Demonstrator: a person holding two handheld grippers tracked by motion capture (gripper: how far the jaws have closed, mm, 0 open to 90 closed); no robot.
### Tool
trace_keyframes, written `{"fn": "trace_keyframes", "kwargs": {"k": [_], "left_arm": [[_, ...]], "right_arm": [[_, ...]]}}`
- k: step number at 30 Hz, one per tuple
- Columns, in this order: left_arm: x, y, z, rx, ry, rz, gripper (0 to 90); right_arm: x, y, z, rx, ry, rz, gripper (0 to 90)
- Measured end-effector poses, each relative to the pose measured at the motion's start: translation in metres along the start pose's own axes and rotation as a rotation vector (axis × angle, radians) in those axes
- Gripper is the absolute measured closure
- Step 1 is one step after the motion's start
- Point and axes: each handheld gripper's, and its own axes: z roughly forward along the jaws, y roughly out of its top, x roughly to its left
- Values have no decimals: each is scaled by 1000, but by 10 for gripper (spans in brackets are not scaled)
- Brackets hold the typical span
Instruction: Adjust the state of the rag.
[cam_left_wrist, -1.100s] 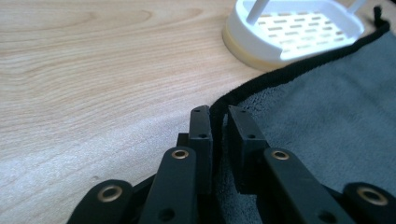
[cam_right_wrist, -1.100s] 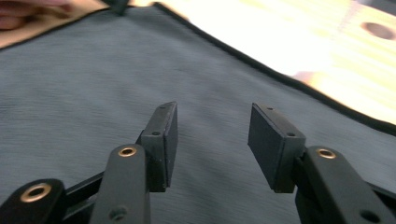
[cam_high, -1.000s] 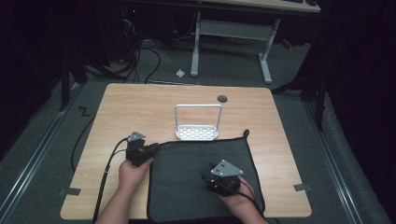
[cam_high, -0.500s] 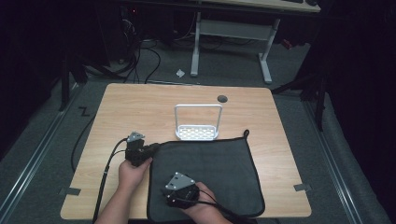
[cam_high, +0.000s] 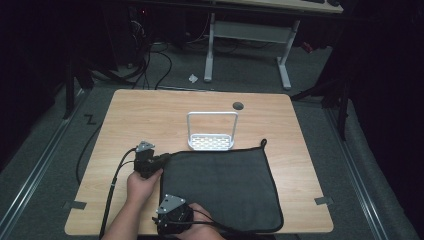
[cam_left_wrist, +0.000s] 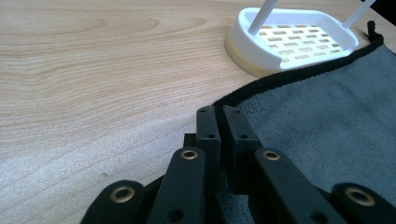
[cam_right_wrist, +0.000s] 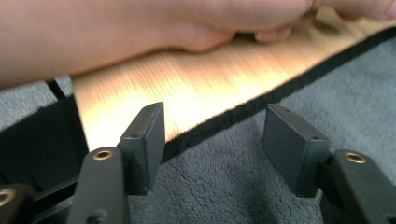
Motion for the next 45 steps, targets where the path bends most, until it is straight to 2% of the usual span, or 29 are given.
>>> {"fn": "trace_keyframes", "kwargs": {"k": [8,10,16,22,26,29,33,35,39,45], "left_arm": [[0,0,0,-5,0,-3,860],[1,0,-1,-11,-1,-7,861],[2,-1,-3,-25,-6,-19,861],[1,-1,-3,-25,4,-9,860],[5,1,-6,-43,-18,-47,862],[8,2,-9,-63,-30,-84,863],[9,6,-13,-90,-46,-114,862],[7,10,-17,-120,-55,-121,863],[6,16,-26,-131,-42,-100,864],[24,15,-52,-148,4,-116,865]], "right_arm": [[-5,-4,-6,-7,-43,-9,774],[-8,-5,-8,-16,-51,-13,821],[-11,-7,-18,-54,-57,-16,831],[-12,-9,-18,-60,-51,-13,829],[-11,-10,-20,-70,-54,-25,829],[-12,-9,-24,-88,-58,-24,829],[-13,-6,-33,-127,-67,-19,829],[-12,-3,-38,-150,-72,-21,830],[-8,9,-46,-186,-82,-34,830],[5,33,-40,-217,-58,-68,828]]}}
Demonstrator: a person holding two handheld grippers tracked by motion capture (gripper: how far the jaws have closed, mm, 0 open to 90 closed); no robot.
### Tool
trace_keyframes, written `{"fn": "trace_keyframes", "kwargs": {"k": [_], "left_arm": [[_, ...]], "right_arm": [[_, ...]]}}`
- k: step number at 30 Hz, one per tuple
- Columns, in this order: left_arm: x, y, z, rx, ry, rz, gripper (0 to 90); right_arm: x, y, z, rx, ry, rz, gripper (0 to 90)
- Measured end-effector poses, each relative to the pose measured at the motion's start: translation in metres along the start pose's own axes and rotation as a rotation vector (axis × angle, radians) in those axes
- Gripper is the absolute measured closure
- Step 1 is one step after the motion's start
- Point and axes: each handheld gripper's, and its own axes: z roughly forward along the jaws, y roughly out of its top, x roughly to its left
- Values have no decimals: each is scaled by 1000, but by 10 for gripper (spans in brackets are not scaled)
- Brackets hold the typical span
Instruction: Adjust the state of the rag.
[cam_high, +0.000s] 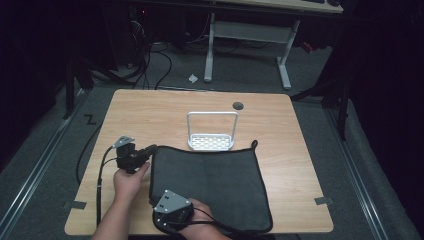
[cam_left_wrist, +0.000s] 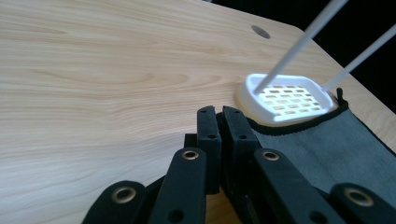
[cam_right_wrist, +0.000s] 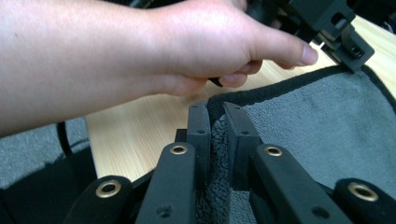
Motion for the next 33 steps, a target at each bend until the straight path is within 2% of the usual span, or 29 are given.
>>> {"fn": "trace_keyframes", "kwargs": {"k": [5,7,9,12,15,19,23,26,33], "left_arm": [[19,4,-35,-12,69,12,865],[26,6,-48,-23,82,2,865],[30,8,-57,-33,93,-1,865],[28,11,-60,-43,93,-2,865],[18,12,-52,-52,75,0,865],[-2,14,-34,-49,50,14,865],[-17,13,-14,-40,37,11,865],[-31,12,0,-25,35,38,864],[-62,15,27,-16,16,55,864]], "right_arm": [[15,21,17,-30,45,-19,829],[22,29,24,-39,62,-31,829],[27,35,27,-44,71,-43,829],[27,38,26,-53,68,-47,829],[21,35,16,-55,51,-43,828],[10,25,-4,-55,15,-38,826],[-5,9,-23,-50,-25,-9,826],[-15,-5,-35,-44,-49,15,826],[-32,-34,-59,-17,-92,37,821]]}}
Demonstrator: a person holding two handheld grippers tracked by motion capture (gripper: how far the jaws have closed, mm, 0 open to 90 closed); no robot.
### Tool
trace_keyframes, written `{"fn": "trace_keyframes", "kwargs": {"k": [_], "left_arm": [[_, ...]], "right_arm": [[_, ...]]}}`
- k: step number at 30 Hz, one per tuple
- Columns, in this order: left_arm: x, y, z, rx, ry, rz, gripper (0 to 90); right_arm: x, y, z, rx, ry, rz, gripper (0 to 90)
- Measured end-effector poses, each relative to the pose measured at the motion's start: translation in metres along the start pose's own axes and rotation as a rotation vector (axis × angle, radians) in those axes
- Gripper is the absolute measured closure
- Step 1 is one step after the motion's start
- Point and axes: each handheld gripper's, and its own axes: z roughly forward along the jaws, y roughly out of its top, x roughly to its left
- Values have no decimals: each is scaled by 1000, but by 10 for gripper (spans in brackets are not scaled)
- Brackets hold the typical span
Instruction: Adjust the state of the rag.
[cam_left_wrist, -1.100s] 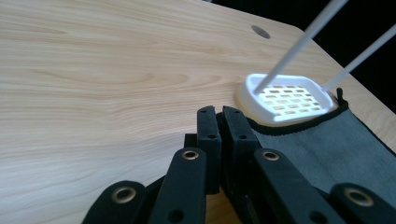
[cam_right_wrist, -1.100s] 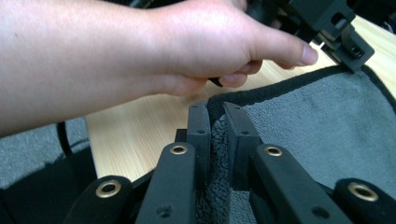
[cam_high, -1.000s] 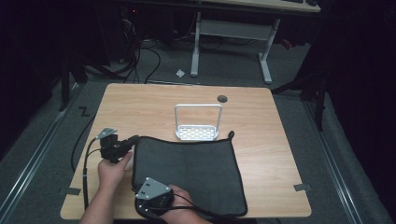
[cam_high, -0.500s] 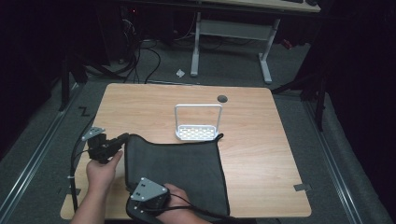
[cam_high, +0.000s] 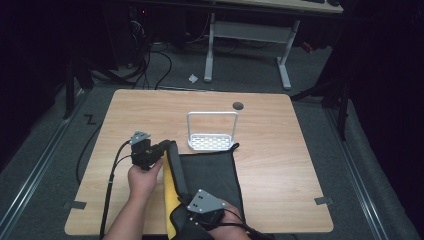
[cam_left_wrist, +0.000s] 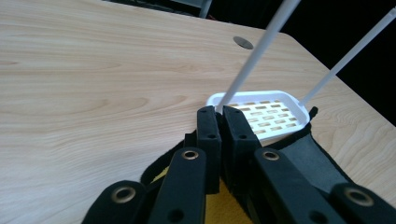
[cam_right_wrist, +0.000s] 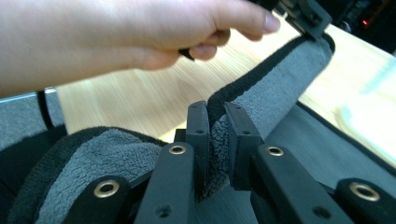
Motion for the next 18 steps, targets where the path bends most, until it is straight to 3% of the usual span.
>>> {"fn": "trace_keyframes", "kwargs": {"k": [8,18], "left_arm": [[-31,-1,32,27,5,9,863],[-56,-3,52,52,2,35,862]], "right_arm": [[-25,-25,-24,18,-63,36,821],[-38,-46,-42,55,-104,47,819]]}}
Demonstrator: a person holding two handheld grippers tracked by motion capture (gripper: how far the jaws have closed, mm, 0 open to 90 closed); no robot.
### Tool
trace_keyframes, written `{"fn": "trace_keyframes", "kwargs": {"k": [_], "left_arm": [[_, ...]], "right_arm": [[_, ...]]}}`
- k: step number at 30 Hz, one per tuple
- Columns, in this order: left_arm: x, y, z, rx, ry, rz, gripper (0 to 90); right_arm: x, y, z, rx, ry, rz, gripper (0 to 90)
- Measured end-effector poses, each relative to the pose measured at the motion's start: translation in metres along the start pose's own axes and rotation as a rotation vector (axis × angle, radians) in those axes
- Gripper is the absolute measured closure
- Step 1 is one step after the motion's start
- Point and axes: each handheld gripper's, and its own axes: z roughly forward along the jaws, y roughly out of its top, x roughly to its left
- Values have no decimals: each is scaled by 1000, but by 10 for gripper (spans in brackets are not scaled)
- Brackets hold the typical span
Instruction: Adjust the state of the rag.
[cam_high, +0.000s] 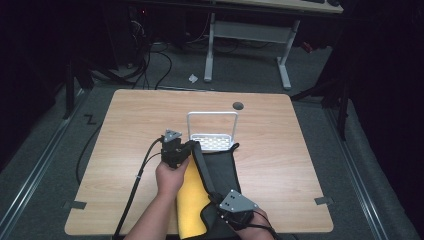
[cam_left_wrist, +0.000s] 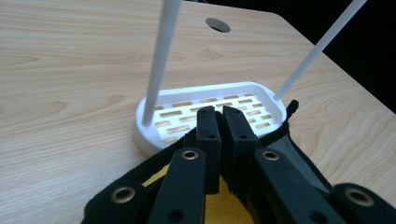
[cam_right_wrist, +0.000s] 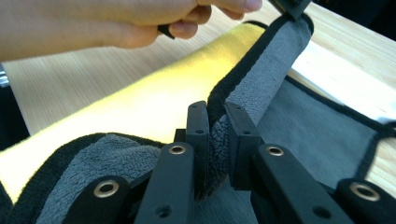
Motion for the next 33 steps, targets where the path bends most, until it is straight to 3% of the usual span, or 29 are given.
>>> {"fn": "trace_keyframes", "kwargs": {"k": [9,23,33], "left_arm": [[-22,1,16,19,-21,26,863],[-43,5,32,48,-39,52,861],[-52,-3,54,82,-56,51,832]], "right_arm": [[-13,-13,-13,16,-14,35,816],[-22,-29,-27,30,-43,78,812],[-36,-48,-26,99,-64,131,721]]}}
